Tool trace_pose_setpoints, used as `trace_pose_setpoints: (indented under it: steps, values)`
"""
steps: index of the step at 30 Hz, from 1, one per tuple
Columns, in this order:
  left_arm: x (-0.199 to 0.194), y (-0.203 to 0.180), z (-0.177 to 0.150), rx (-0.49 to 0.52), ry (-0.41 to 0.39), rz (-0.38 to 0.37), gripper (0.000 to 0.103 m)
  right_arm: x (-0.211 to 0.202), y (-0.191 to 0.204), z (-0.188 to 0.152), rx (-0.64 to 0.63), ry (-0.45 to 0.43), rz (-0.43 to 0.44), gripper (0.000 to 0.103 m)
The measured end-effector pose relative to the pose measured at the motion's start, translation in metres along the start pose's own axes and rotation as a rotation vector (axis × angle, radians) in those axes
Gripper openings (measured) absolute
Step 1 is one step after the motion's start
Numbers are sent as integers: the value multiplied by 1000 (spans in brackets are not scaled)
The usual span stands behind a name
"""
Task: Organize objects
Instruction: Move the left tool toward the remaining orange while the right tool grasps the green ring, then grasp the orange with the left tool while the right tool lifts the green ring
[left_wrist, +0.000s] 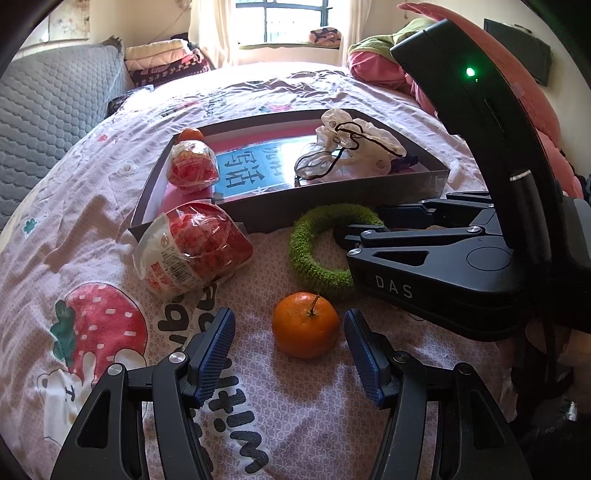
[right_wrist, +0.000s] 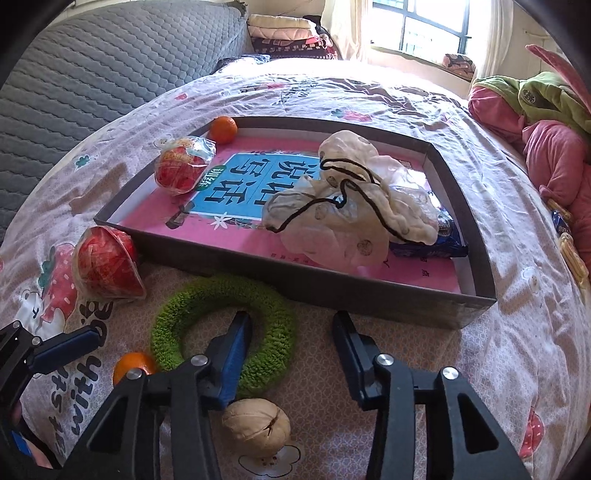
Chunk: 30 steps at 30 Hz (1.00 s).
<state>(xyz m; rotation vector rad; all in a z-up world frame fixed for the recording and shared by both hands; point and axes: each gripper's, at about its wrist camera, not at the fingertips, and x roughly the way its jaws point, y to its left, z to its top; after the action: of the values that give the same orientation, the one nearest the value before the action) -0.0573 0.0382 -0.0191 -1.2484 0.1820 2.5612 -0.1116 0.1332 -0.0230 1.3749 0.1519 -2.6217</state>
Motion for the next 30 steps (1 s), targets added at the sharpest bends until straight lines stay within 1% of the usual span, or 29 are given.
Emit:
trace_pose_setpoints:
  steps: [1, 6, 9, 14, 16, 20, 23, 30]
  values:
    - [1, 0, 0, 0, 3, 2, 63, 0, 1, 0, -5, -1, -3, 38]
    - [10, 1, 0, -20, 22, 2, 63, 0, 6, 0, -13, -9, 11, 25]
    - [16, -1, -1, -16, 37, 8, 63, -1, 6, 1, -15, -11, 17, 23]
    - [21, 0, 0, -22, 37, 8, 63, 0, 3, 2, -5, -12, 31, 21]
    - [22, 2, 0, -37, 33, 7, 59, 0, 3, 2, -3, -14, 36, 21]
    - [21, 3, 2, -42, 18, 5, 39, 0, -1, 1, 4, -15, 49, 19]
    - [21, 2, 3, -37, 15, 10, 38, 0, -2, 1, 10, -14, 56, 18]
    - [16, 3, 5, -55, -5, -6, 38, -4, -3, 1, 0, -26, 60, 16]
